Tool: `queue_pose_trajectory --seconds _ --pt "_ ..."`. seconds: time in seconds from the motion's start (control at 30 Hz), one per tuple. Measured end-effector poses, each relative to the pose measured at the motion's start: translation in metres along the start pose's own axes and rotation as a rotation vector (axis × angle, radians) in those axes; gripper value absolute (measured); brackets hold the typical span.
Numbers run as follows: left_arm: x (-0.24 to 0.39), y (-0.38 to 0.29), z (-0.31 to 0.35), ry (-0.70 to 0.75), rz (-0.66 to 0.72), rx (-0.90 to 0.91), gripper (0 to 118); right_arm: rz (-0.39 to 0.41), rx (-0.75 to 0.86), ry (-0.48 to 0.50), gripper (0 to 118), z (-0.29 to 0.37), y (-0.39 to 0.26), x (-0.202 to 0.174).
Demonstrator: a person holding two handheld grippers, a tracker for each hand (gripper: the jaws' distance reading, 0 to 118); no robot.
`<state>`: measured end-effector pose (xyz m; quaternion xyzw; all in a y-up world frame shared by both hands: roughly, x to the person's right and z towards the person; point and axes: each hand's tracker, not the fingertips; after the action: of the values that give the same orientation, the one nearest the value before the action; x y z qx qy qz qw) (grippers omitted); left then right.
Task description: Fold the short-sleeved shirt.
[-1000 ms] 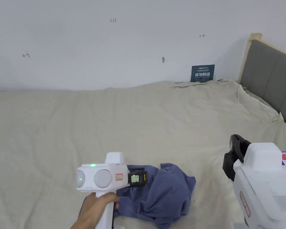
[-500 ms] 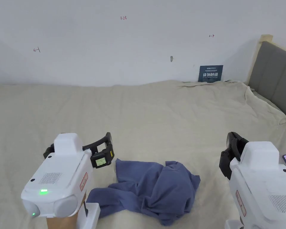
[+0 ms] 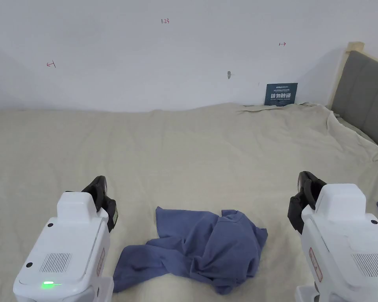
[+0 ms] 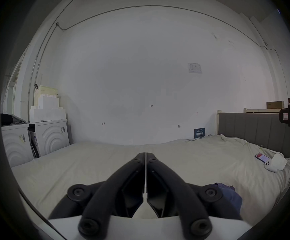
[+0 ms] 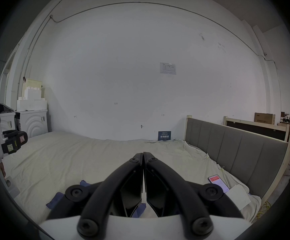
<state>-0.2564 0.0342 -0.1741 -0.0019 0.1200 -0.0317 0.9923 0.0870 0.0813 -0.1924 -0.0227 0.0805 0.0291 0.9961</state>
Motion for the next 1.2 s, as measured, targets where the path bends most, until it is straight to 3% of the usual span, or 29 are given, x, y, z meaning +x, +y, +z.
queue_pose_trajectory --seconds 0.43,0.67,0.77,1.0,1.17,1.2 --pt "-0.001 0.003 -0.001 -0.028 -0.032 -0.017 0 0.002 -0.001 0.005 1 -0.005 -0.002 0.001" --pt "0.001 -0.006 -0.037 -0.094 -0.035 -0.334 0 0.002 -0.013 0.011 1 -0.012 -0.008 0.001" --pt "0.002 -0.023 -0.058 -0.112 -0.026 -0.552 0 0.002 -0.02 0.01 1 -0.015 -0.01 0.001" --pt "-0.008 -0.091 -0.089 -0.122 0.115 -0.898 0 0.004 -0.045 0.014 1 -0.023 -0.016 0.0" --pt "-0.015 -0.13 -0.094 -0.108 0.178 -1.025 0 0.007 -0.06 0.015 1 -0.029 -0.02 -0.001" --pt "-0.016 -0.134 -0.095 -0.108 0.177 -1.044 8 0.007 -0.062 0.015 1 -0.031 -0.023 0.0"
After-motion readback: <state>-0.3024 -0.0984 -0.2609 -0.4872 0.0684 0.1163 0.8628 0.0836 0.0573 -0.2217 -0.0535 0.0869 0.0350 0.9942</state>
